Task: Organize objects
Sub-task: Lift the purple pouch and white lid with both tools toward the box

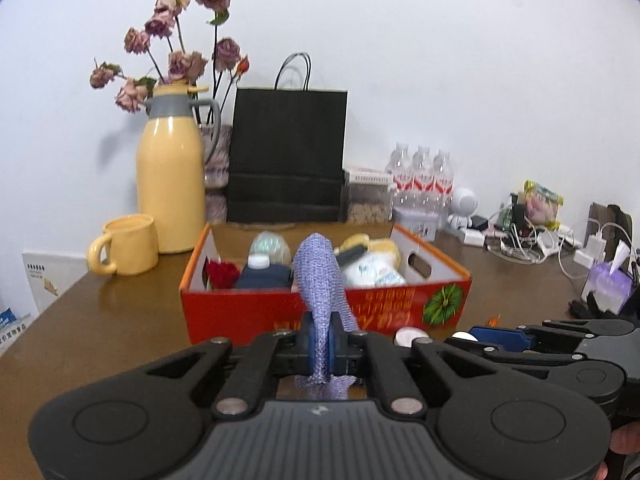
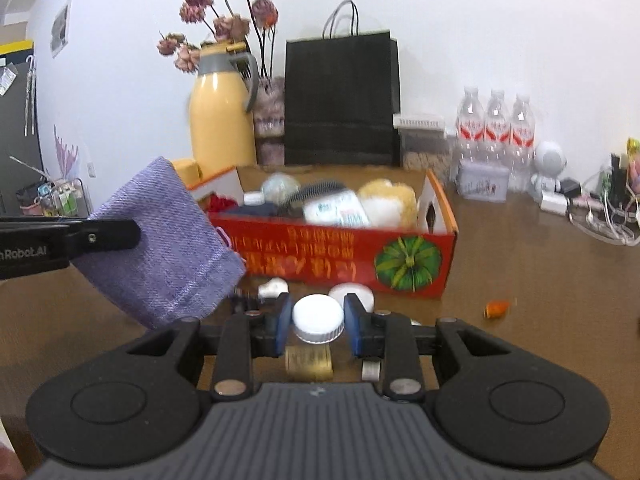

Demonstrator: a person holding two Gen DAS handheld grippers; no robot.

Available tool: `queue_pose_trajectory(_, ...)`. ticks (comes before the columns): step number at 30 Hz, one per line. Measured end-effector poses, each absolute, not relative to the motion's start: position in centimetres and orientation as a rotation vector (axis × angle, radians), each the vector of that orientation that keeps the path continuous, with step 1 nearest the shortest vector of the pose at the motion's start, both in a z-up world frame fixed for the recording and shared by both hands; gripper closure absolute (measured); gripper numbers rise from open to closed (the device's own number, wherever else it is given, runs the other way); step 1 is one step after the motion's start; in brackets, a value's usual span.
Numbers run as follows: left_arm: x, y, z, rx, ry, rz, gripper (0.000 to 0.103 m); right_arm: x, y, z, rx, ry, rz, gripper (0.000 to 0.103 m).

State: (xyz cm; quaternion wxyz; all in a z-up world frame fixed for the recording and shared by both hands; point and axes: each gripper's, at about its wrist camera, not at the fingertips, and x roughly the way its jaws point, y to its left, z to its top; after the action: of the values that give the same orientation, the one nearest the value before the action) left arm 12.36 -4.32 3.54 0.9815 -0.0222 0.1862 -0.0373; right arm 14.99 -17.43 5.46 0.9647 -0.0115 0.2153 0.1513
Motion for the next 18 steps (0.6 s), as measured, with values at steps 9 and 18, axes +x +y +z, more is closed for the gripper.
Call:
queue_pose_trajectory(9, 15.2, -4.4, 5.8, -0.044, 0.312, -0.087, 0.098, 17.8, -16.4, 8.2, -0.022, 0.366, 0.307, 0.074)
queue_pose_trajectory(18, 19.9, -4.2, 6.9, -0.054, 0.292, -0.08, 0.098, 21.8, -15.3, 9.4, -0.035, 0.338, 0.3, 0.074)
